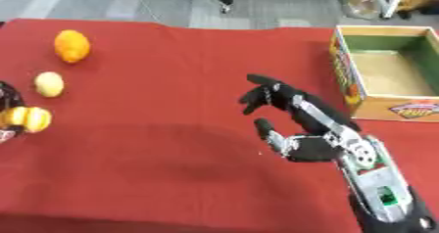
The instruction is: Pick up the objects with one hand, pass them to the other hand, and then place them into the box on the other side of the table.
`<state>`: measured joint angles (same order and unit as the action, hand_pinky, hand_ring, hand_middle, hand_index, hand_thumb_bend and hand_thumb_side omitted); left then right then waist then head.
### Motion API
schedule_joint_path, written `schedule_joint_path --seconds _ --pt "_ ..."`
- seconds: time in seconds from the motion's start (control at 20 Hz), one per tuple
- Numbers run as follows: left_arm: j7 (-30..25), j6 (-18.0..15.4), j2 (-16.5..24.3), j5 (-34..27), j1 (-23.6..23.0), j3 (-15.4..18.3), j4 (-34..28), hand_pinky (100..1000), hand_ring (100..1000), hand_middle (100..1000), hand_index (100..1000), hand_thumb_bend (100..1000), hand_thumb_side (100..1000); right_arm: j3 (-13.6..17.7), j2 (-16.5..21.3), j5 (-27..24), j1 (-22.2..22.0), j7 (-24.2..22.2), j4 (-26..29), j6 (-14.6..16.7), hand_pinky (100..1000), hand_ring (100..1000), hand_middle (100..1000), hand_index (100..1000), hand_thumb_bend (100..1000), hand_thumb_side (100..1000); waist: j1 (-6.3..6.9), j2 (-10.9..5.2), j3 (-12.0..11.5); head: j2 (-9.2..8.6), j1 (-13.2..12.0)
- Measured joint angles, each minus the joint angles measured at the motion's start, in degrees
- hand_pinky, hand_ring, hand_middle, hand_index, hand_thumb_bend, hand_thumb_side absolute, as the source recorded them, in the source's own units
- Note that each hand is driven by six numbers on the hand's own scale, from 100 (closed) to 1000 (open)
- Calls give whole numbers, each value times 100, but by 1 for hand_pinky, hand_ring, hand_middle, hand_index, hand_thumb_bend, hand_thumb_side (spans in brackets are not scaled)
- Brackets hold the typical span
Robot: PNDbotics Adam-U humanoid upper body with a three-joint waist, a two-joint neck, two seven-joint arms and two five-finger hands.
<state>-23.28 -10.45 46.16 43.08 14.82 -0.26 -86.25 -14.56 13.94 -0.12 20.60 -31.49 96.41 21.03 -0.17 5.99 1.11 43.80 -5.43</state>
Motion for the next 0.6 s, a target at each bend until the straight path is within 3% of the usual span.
schedule_joint_path --seconds 0.3,0.6 --pt "-297 -40 -160 -1519 41 16 -818 734 506 426 480 181 170 -17 2 80 8 -15 5 109 834 712 734 1000 100 436 0 0 -8 0 0" --pt "-1134 69 -449 -3173 293 -495 -1406 743 511 431 477 183 180 -37 6 307 57 -99 128 431 829 711 721 1000 100 422 0 0 17 0 -8"
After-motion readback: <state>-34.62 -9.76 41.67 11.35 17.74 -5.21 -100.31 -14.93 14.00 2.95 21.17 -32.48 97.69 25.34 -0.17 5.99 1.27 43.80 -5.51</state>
